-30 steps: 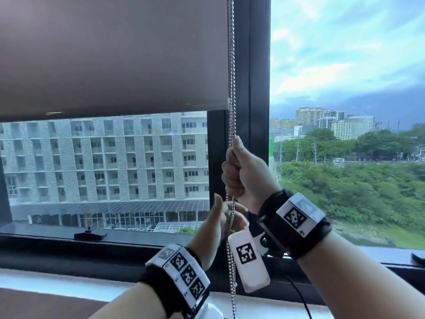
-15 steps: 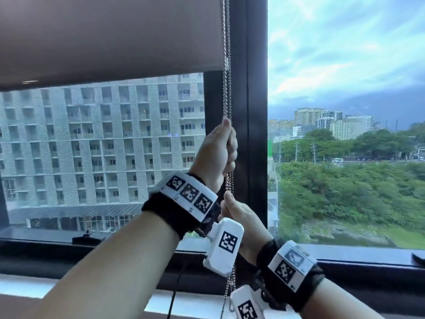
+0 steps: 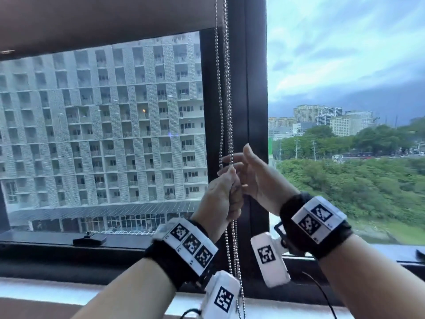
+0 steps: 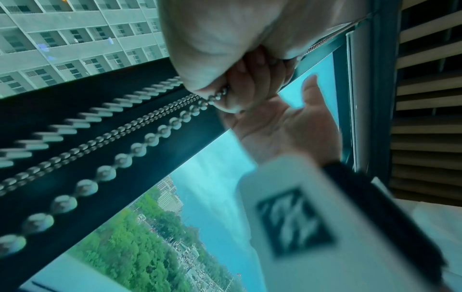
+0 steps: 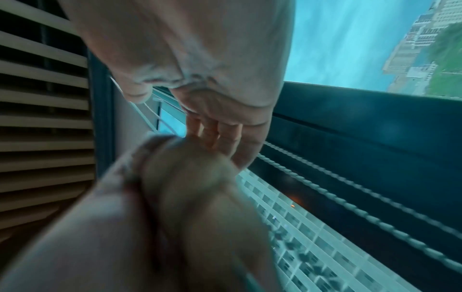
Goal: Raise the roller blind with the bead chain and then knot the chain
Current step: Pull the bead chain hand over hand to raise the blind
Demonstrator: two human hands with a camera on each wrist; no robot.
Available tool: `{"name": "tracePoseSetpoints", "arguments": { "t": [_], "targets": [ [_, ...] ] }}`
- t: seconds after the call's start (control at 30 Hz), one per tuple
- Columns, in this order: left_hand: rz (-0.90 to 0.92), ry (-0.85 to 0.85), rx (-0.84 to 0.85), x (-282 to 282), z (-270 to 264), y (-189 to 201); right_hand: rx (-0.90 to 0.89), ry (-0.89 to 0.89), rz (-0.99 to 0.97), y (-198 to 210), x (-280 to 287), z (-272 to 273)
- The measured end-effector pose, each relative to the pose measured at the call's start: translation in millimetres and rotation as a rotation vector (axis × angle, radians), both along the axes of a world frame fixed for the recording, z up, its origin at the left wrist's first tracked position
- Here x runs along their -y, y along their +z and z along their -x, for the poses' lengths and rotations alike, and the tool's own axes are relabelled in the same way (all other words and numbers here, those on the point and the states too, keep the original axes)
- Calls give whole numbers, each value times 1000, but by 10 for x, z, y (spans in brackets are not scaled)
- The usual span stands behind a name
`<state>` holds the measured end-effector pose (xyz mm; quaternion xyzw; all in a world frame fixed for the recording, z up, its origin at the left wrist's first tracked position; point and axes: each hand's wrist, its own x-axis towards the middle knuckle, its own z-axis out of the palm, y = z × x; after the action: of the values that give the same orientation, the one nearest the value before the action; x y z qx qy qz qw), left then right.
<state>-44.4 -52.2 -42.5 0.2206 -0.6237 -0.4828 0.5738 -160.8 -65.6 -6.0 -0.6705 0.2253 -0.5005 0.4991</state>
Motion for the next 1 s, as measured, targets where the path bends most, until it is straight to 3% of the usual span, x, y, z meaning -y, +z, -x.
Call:
{"name": "tracePoseSetpoints", "arguments": {
  "t": [0.3,0.57,0.73,0.9,1.0],
  "targets": [
    [-95,53,124,-60,-93,-382,106,81,34,603,-139,-188],
    [-125,52,289,-43,-180,-607,193,88,-17,202,-79,-302],
    [-39,2,107,108,-271,-105,232,41,-109,-91,-50,-392],
    [119,-59,68,92,-277,631,184,55,-137,-415,-41,-426],
    [125,-74,-1,63,-193,916,158,35,-163,-531,-22,-397]
  ]
}}
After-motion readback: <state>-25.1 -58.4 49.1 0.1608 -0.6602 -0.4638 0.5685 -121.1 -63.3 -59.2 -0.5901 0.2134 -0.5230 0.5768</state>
